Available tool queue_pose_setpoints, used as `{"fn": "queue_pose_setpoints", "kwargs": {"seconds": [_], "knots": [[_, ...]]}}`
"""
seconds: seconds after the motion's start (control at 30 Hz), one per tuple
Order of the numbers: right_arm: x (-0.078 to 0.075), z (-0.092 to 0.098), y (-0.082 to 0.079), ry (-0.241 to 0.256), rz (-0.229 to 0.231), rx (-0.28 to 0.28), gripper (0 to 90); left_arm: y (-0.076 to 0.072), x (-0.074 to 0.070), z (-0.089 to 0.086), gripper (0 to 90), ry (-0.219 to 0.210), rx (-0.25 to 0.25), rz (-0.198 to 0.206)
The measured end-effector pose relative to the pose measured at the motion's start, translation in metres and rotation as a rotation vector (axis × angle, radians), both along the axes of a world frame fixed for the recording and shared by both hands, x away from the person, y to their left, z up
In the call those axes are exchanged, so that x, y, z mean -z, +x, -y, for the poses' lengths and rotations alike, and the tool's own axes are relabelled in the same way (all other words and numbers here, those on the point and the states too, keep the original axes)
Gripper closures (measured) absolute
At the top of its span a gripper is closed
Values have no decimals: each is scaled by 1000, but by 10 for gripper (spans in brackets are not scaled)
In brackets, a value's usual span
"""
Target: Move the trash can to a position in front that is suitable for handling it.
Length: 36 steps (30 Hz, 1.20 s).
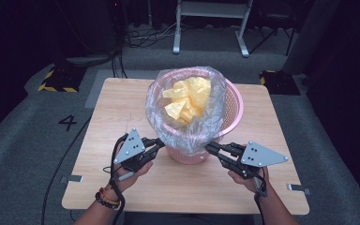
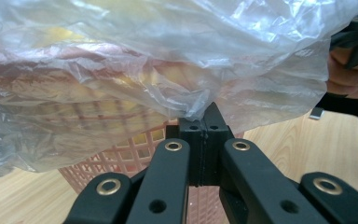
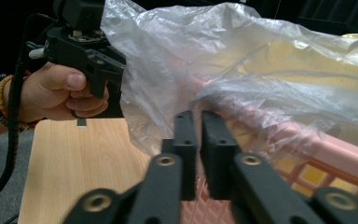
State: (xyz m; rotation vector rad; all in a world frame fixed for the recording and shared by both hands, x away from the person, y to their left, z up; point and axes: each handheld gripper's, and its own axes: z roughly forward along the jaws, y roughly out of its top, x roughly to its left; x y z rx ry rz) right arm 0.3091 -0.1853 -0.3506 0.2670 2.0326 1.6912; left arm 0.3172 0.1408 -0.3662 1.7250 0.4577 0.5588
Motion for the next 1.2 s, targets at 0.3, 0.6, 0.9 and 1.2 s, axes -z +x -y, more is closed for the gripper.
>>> {"fn": "queue_pose_setpoints", "kwargs": {"seconds": [0.3,0.6,0.9,1.2], "knots": [[-10,12,-19,97,-44,17,454,1,2,1,900,29,3,3],[-17,-5,-22,161,-55,76,455,-5,3,9,900,83,22,36],[-20,-18,-17,138,-26,119,900,-9,0,11,900,64,30,25],[-17,-32,-15,147,-17,66,900,-10,-5,15,900,24,46,1]]}}
